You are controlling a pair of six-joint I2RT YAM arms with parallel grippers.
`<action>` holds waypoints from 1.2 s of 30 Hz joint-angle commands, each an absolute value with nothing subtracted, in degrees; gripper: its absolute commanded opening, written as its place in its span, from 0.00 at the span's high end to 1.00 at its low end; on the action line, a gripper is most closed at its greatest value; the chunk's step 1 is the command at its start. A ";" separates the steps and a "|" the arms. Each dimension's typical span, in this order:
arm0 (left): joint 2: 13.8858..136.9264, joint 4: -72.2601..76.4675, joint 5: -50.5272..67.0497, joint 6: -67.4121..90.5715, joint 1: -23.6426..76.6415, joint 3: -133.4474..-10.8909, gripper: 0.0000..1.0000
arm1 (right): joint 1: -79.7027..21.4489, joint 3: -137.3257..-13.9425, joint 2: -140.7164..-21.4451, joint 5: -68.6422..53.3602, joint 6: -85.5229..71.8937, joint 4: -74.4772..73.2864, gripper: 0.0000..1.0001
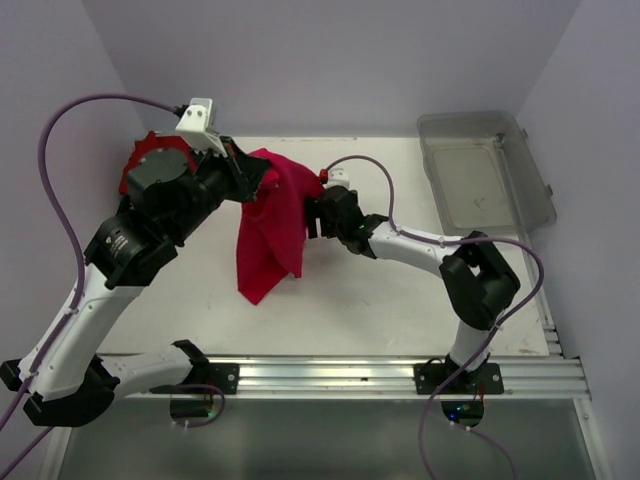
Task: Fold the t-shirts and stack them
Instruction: Flatten the tshirt out
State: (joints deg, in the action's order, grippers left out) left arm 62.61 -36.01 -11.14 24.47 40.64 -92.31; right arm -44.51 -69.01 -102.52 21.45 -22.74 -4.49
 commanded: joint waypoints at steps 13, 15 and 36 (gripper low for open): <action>61.52 -34.10 -14.24 23.91 40.61 -96.33 1.00 | -38.76 -59.95 -101.70 -3.33 -26.27 22.49 0.63; 61.61 -33.93 -14.33 23.91 40.61 -96.15 1.00 | -38.76 -56.70 -98.20 -5.00 -27.07 23.12 0.79; 62.49 -33.57 -14.33 25.05 40.61 -96.59 1.00 | -38.67 -38.23 -85.42 -25.83 -34.10 37.34 0.15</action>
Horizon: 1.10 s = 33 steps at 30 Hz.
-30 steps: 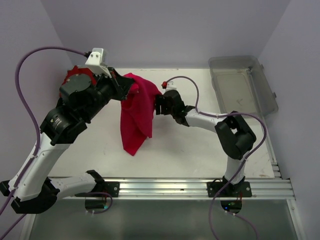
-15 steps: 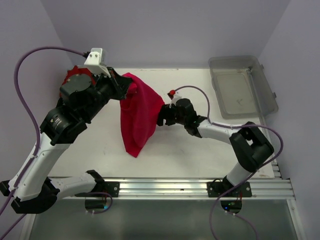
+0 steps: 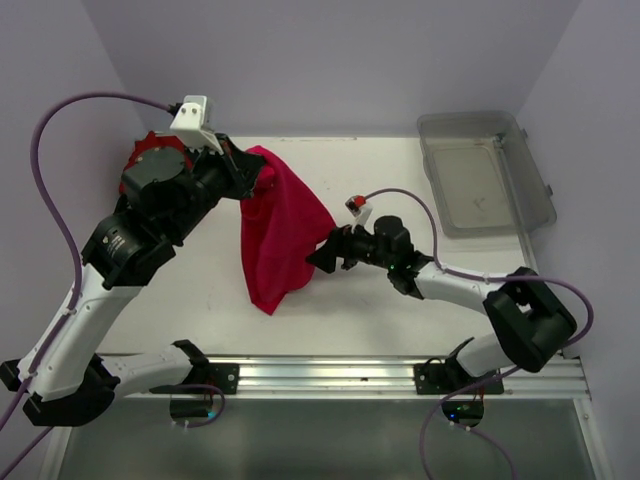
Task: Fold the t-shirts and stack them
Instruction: Flatten the tshirt out
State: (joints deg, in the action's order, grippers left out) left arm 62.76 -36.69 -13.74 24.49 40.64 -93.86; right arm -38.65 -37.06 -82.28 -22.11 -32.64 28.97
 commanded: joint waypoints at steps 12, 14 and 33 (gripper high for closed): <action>63.28 -34.63 -13.09 26.02 40.61 -98.88 1.00 | -38.76 -49.92 -104.93 -31.29 -41.21 52.19 0.20; 63.37 -34.89 -13.01 26.10 40.61 -98.96 1.00 | -38.76 -50.10 -106.78 -31.03 -43.67 54.74 0.28; 63.46 -31.21 -12.57 27.51 40.61 -95.10 1.00 | -46.05 -55.46 -121.91 -36.82 -71.55 89.39 0.21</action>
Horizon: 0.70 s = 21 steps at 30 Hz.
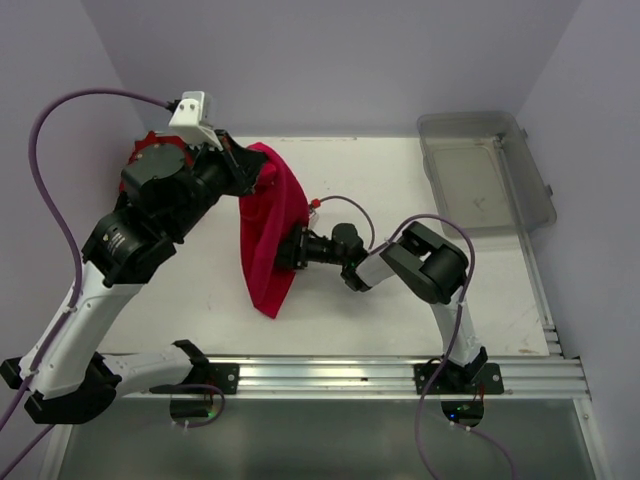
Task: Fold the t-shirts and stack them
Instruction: Flatten the tshirt out
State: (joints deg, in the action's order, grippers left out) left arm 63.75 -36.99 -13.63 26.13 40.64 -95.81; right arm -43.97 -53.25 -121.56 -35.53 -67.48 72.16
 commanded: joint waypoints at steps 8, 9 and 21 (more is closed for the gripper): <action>63.20 -27.44 -16.69 28.39 40.69 -84.39 1.00 | -46.76 -54.41 -119.71 -37.18 -69.87 86.14 0.24; 62.41 -26.38 -17.31 29.35 40.61 -82.29 1.00 | -46.67 -54.32 -119.71 -37.00 -69.61 85.87 0.25; 58.80 -16.79 -29.44 34.10 36.13 -58.45 1.00 | -46.58 -53.97 -119.80 -37.53 -68.21 82.09 1.00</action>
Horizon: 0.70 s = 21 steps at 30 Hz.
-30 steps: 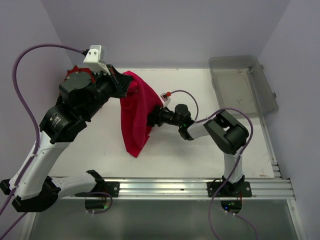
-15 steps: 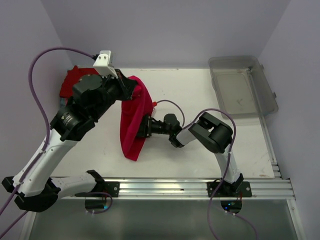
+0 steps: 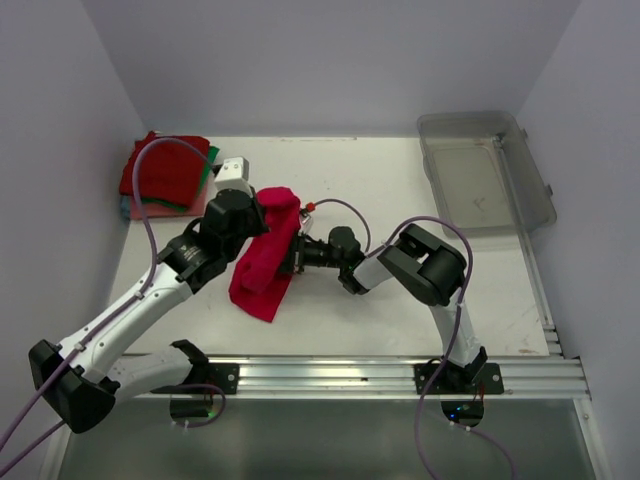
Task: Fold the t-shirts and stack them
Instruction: Flatten the tshirt out
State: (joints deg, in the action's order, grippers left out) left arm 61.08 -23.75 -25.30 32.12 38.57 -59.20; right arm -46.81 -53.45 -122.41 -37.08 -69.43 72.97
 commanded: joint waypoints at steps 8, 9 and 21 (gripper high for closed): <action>56.69 -16.43 -28.30 31.91 26.55 -59.15 1.00 | -46.41 -49.48 -105.32 -34.55 -51.57 50.78 1.00; 56.69 -16.52 -28.47 31.99 26.11 -59.24 1.00 | -46.49 -49.48 -102.25 -28.80 -47.85 42.80 1.00; 58.36 -19.95 -26.19 33.48 24.26 -51.69 0.95 | -44.21 -60.46 -73.66 -3.16 -26.37 -14.67 1.00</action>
